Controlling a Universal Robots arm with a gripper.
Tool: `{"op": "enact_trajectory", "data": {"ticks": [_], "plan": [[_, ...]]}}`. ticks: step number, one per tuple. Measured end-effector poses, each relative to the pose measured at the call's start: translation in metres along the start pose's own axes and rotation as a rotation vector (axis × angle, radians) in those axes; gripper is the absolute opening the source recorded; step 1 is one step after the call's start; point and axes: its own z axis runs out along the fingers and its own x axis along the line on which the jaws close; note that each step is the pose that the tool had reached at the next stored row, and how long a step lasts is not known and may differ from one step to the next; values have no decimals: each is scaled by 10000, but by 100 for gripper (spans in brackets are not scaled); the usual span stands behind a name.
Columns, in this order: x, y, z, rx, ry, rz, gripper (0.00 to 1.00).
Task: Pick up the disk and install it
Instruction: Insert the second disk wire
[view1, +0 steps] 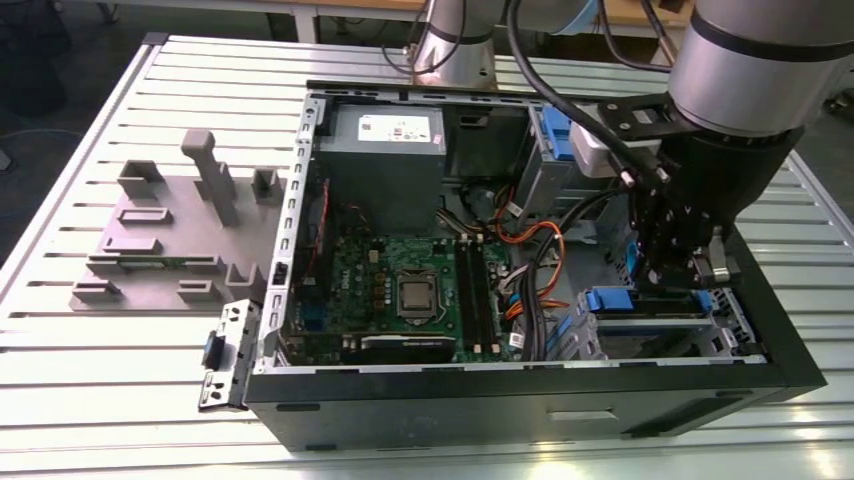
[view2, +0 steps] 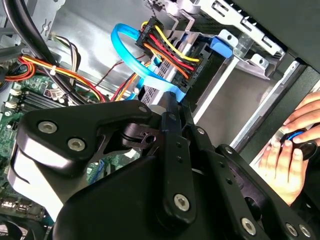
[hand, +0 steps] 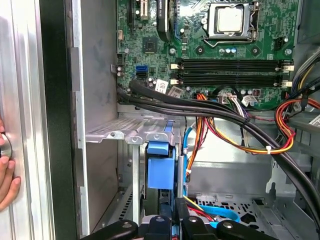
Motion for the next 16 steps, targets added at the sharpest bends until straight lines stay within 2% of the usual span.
{"op": "enact_trajectory", "data": {"ticks": [4, 8, 11, 13, 16], "plan": [[22, 3, 11, 9, -8, 4, 16], [42, 4, 20, 14, -109, 21, 16], [43, 4, 21, 21, -152, 28, 16], [44, 4, 23, 49, -162, 29, 16], [46, 7, 22, 131, -165, 28, 16]]}}
